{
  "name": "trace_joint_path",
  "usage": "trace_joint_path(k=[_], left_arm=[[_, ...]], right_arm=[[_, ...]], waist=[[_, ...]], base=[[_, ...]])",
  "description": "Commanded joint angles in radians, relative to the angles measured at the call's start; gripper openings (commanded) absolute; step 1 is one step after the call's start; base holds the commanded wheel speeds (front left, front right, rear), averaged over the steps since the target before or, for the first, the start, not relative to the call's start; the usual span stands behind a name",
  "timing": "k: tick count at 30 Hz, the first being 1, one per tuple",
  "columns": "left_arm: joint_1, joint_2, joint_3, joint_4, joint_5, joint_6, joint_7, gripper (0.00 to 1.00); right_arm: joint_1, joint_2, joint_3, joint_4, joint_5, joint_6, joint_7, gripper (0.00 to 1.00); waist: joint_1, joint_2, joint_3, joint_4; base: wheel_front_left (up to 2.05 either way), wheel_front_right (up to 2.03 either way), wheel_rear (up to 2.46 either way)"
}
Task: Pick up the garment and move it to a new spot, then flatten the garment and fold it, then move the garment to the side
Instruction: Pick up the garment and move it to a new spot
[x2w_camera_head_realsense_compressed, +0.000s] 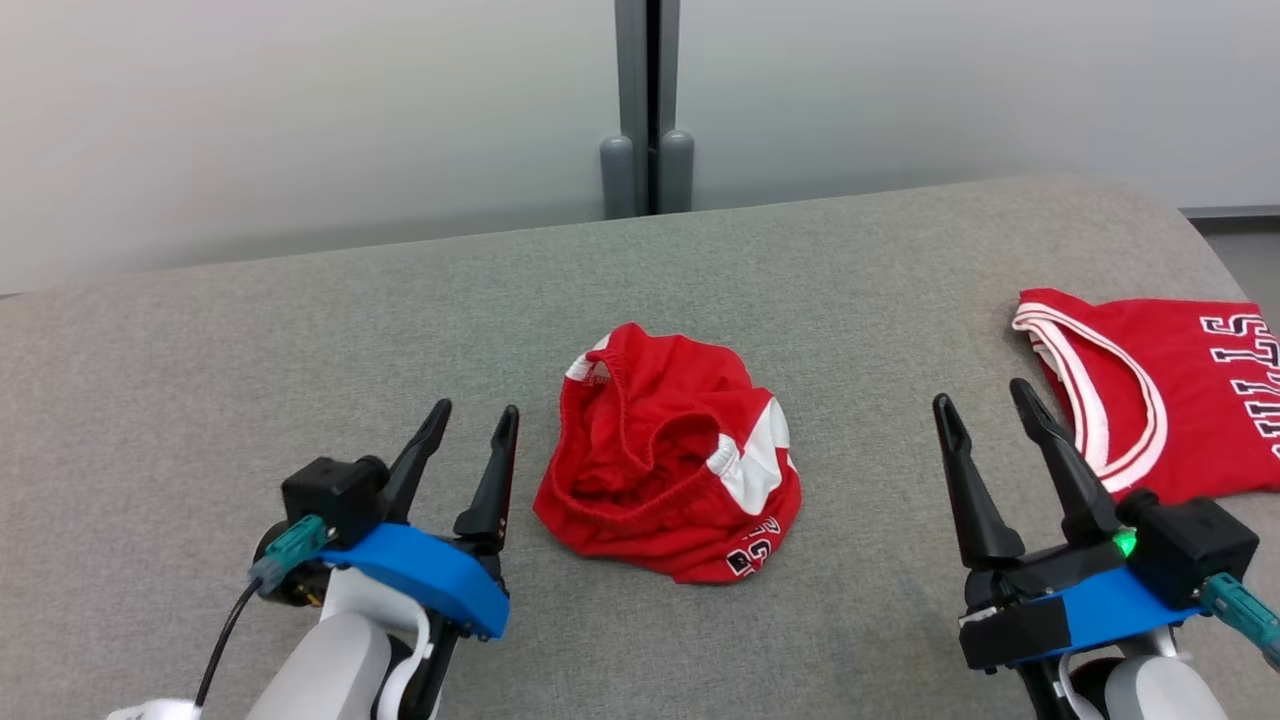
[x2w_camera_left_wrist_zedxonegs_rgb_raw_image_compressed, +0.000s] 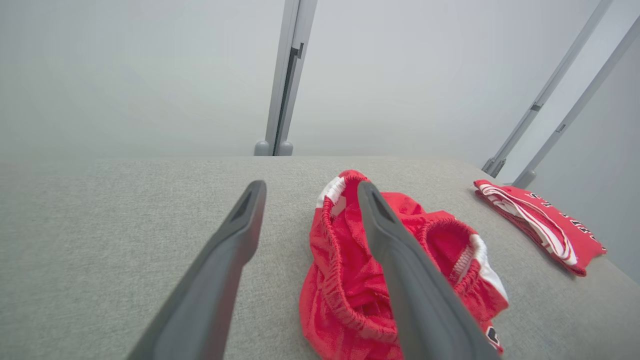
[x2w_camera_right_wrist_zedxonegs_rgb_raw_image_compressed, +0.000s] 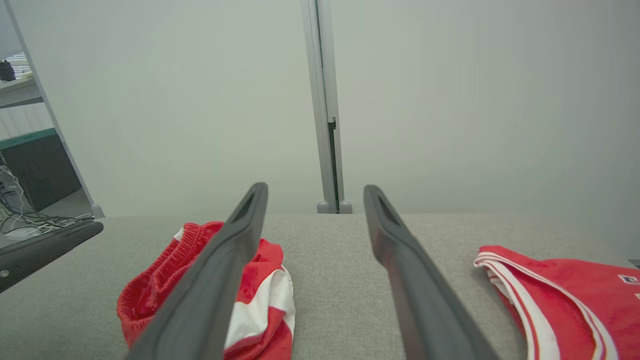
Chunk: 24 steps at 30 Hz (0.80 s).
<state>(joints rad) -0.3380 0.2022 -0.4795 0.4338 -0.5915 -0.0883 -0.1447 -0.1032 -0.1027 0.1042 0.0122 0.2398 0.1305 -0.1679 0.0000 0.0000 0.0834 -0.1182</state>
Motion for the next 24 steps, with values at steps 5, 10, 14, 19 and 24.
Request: trace_joint_path(k=[5,10,14,19,24], left_arm=[[0.096,0.023,0.093,-0.078,-0.016,0.014,-0.111,1.00],[0.183,0.014,0.219,-0.185,0.040,0.020,-0.120,1.00],[0.258,0.010,0.291,-0.221,0.126,0.033,-0.121,1.00],[0.328,-0.001,0.344,-0.227,0.194,0.047,-0.121,1.00],[0.355,-0.001,0.369,-0.222,0.218,0.042,-0.121,1.00]], right_arm=[[0.044,0.004,-0.043,-0.016,-0.003,0.000,0.013,1.00],[0.058,-0.001,-0.059,-0.017,0.003,0.000,0.025,1.00],[0.070,-0.006,-0.062,-0.014,0.005,0.000,0.031,1.00],[0.087,-0.009,-0.070,-0.001,0.004,0.000,0.039,1.00],[0.110,-0.004,-0.078,0.014,-0.008,0.000,0.041,1.00]], waist=[[0.0000,0.0000,-0.020,0.048],[0.0000,0.0000,-0.038,0.063],[0.0000,0.0000,-0.054,0.062],[0.0000,0.0000,-0.074,0.060],[0.0000,0.0000,-0.083,0.061]], base=[[0.00,0.00,0.00],[0.00,0.00,0.00],[0.00,0.00,0.00],[0.00,0.00,0.00],[0.00,0.00,0.00]])
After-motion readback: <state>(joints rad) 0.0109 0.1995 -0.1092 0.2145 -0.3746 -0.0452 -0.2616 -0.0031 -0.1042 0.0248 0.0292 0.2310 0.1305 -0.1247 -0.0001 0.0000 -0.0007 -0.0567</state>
